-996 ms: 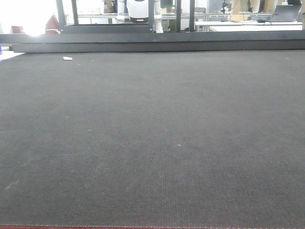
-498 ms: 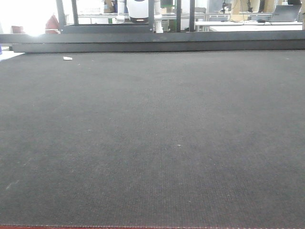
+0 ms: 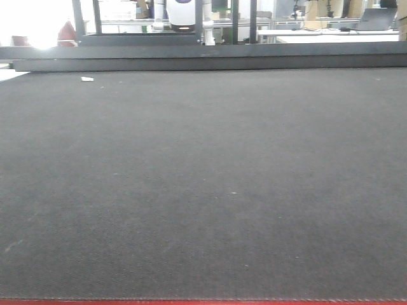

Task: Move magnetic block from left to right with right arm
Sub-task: 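Hold the red cube in the right gripper while the base starts moving, then drive the base past the red-framed table carrying the cube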

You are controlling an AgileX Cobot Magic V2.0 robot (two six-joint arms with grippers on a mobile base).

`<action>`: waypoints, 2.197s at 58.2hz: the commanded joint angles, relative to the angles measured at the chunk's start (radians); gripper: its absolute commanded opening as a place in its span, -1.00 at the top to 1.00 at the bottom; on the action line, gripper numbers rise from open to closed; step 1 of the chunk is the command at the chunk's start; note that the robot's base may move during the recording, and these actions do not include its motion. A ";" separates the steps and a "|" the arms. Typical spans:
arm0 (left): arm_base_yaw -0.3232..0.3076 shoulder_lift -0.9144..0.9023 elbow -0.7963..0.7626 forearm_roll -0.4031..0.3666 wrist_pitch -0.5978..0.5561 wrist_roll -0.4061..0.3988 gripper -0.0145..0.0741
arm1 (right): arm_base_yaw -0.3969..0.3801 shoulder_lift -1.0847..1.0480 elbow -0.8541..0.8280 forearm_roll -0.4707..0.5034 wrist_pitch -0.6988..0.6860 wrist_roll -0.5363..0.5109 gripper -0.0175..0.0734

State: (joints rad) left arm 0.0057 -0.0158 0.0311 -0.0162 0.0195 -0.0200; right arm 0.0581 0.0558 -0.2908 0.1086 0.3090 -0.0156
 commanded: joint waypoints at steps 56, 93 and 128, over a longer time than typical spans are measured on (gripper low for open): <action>0.000 -0.008 0.010 -0.006 -0.083 -0.001 0.94 | -0.004 0.012 -0.026 -0.006 -0.086 -0.002 -0.01; 0.000 -0.008 0.010 -0.006 -0.083 -0.001 0.94 | -0.004 0.012 -0.026 -0.006 -0.086 -0.002 -0.01; 0.000 -0.008 0.010 -0.006 -0.083 -0.001 0.94 | -0.004 0.012 -0.026 -0.006 -0.086 -0.002 -0.01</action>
State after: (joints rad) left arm 0.0057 -0.0158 0.0311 -0.0162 0.0195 -0.0200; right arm 0.0581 0.0558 -0.2908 0.1086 0.3090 -0.0156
